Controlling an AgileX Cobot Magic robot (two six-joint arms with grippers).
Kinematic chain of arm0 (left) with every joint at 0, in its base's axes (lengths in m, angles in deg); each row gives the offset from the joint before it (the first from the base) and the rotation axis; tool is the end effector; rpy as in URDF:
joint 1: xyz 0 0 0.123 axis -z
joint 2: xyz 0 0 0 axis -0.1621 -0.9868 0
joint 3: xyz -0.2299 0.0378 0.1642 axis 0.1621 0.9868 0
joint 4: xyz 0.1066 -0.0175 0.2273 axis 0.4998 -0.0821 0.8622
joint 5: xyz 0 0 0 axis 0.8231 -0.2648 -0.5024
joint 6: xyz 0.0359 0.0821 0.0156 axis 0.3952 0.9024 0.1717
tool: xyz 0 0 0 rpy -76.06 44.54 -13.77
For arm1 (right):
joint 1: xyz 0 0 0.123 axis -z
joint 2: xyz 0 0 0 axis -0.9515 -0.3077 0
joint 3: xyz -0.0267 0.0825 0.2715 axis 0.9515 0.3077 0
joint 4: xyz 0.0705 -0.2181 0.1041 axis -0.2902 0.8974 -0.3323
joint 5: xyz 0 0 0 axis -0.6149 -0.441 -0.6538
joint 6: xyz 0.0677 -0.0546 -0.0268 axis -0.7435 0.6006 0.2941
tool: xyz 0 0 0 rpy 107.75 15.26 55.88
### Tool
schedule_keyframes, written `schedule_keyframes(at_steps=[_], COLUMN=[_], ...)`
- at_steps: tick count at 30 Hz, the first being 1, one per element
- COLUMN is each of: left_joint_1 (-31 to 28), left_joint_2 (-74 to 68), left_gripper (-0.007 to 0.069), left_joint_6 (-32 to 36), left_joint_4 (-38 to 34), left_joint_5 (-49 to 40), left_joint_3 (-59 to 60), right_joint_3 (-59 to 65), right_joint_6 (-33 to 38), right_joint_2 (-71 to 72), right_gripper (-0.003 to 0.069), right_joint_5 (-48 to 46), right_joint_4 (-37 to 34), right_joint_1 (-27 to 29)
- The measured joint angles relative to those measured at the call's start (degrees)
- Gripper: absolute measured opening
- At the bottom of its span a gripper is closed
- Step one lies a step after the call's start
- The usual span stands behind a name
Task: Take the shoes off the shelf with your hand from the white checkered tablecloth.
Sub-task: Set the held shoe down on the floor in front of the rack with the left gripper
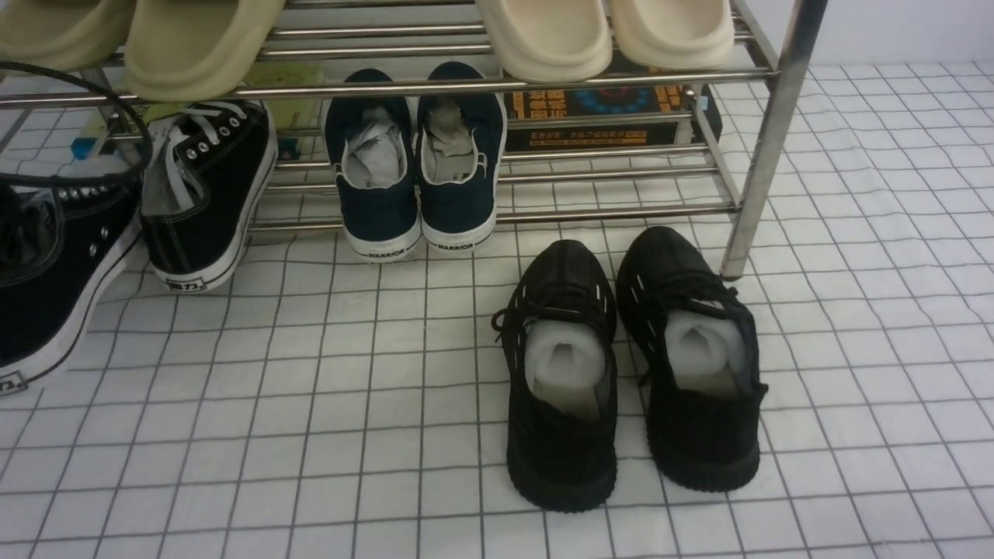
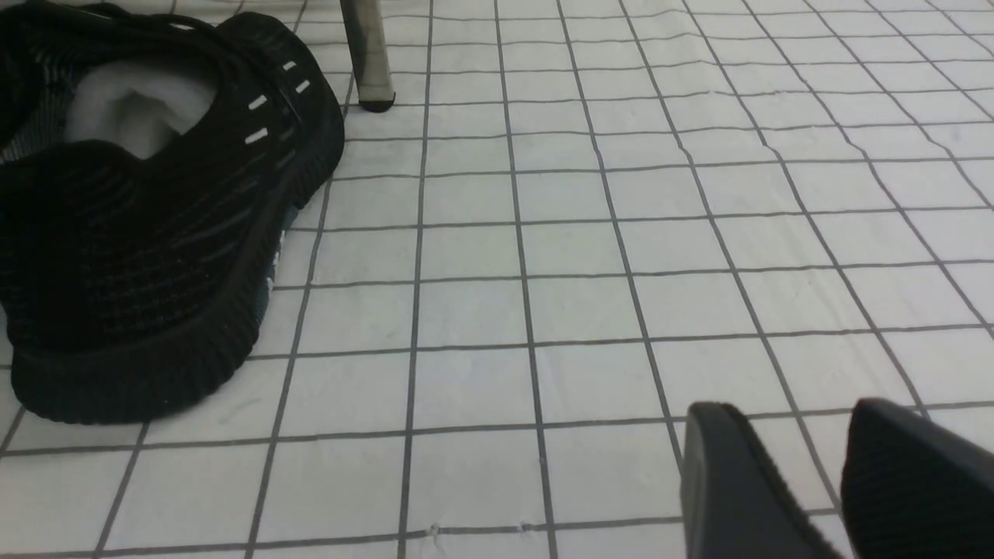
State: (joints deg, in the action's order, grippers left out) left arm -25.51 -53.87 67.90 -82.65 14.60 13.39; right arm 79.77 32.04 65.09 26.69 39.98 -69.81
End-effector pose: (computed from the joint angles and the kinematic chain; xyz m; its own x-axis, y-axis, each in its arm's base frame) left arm 0.2705 0.0786 0.3123 -0.8432 -0.3781 -0.3821 -0.3899 0.9195 -0.0494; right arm 0.0522 0.0003 0.1740 -0.2989 0.0542 -0.9528 0.0277 0.9985 0.0482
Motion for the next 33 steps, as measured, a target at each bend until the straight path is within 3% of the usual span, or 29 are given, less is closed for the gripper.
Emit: schedule_keyframes(at_steps=[5, 8, 17, 22, 27, 29, 33], left_joint_1=[0.0, 0.0, 0.0, 0.0, 0.0, 0.0, 0.8], left_joint_2=[2.4, 2.7, -1.0, -1.9, -1.4, -1.6, -4.7], left_gripper=[0.0013, 0.0015, 0.0025, 0.0097, 0.0224, 0.0216, 0.0038], left_joint_6=[-2.2, -3.1, -3.5, -3.7, -4.4, -4.6, -1.7], left_joint_4=[3.0, 4.2, 4.6, 4.6, 5.1, 3.8, -2.7], left_joint_5=[1.4, 7.9, 14.9, 13.2, 9.7, 8.6, 2.3], left_joint_3=[6.4, 13.6, 20.0, 19.0, 10.3, 7.9, -0.1], right_joint_3=[0.0, 0.0, 0.0, 0.0, 0.0, 0.0, 0.0], right_joint_6=[0.0, 0.0, 0.0, 0.0, 0.0, 0.0, 0.0], right_joint_2=[0.0, 0.0, 0.0, 0.0, 0.0, 0.0, 0.0], right_gripper=[0.0238, 0.0238, 0.0238, 0.0238, 0.0238, 0.0238, 0.0238], right_joint_5=[0.0, 0.0, 0.0, 0.0, 0.0, 0.0, 0.0], right_joint_4=[-0.1, 0.0, 0.0, 0.0, 0.0, 0.0, 0.0], right_joint_1=[0.0, 0.0, 0.0, 0.0, 0.0, 0.0, 0.0])
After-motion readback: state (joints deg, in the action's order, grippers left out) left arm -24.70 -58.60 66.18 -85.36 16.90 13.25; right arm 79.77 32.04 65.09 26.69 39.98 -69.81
